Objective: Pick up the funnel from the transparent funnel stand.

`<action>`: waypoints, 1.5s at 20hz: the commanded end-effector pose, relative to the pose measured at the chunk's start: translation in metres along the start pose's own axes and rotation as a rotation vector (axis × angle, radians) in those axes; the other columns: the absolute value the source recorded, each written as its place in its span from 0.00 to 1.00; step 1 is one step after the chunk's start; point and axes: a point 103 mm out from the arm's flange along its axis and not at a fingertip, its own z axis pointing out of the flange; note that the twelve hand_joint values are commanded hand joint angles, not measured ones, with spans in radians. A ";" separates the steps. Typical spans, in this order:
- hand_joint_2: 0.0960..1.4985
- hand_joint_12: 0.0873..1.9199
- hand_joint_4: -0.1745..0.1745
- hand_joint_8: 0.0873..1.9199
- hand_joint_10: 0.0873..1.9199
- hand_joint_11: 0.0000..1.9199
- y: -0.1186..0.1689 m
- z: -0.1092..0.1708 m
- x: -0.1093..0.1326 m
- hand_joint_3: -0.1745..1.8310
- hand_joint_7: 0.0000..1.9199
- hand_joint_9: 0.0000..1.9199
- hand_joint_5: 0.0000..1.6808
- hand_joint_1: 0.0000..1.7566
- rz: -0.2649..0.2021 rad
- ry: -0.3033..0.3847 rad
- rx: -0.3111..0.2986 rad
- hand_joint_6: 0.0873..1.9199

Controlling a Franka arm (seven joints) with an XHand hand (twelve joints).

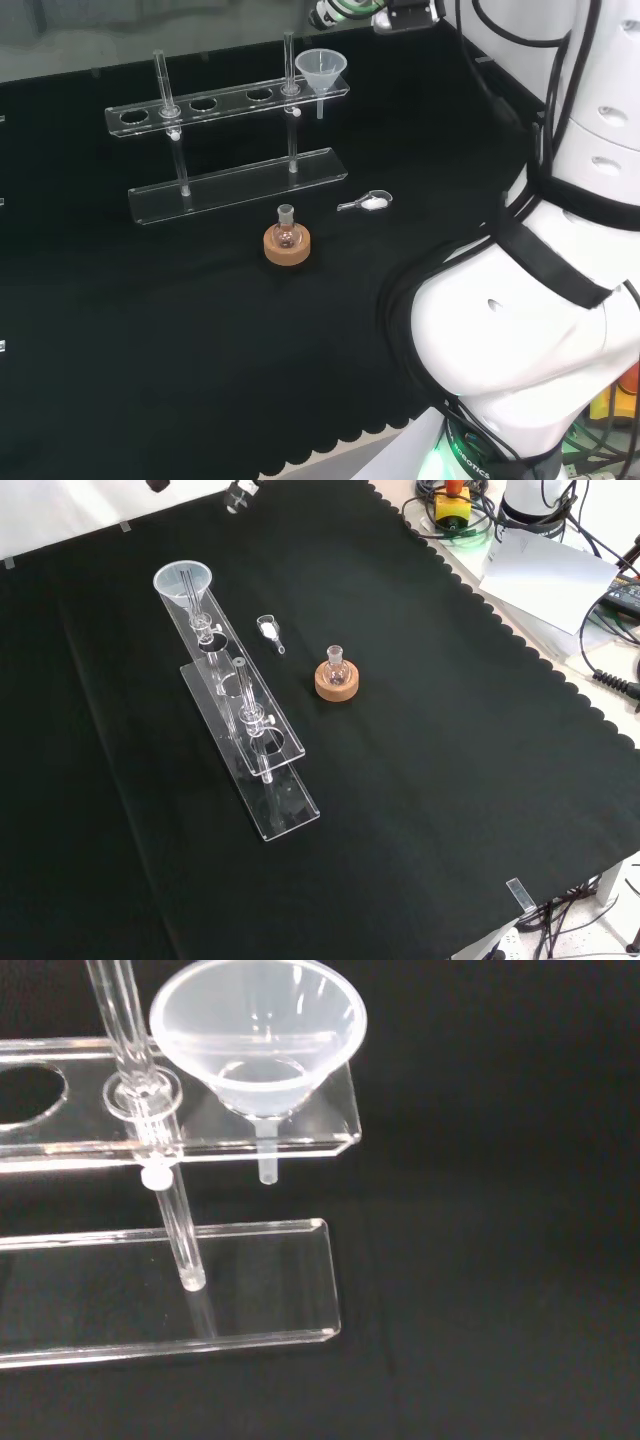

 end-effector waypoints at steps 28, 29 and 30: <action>0.48 0.78 0.51 0.04 0.42 0.15 0.090 0.069 0.022 0.19 0.00 0.03 0.00 0.37 -0.072 -0.052 0.319 0.00; 0.48 0.78 0.51 0.04 0.42 0.16 0.091 0.070 0.024 0.19 0.00 0.04 0.00 0.37 -0.073 -0.059 0.320 0.00; 0.48 0.78 0.51 0.04 0.42 0.16 0.092 0.071 0.024 0.20 0.00 0.04 0.00 0.37 -0.073 -0.062 0.323 0.00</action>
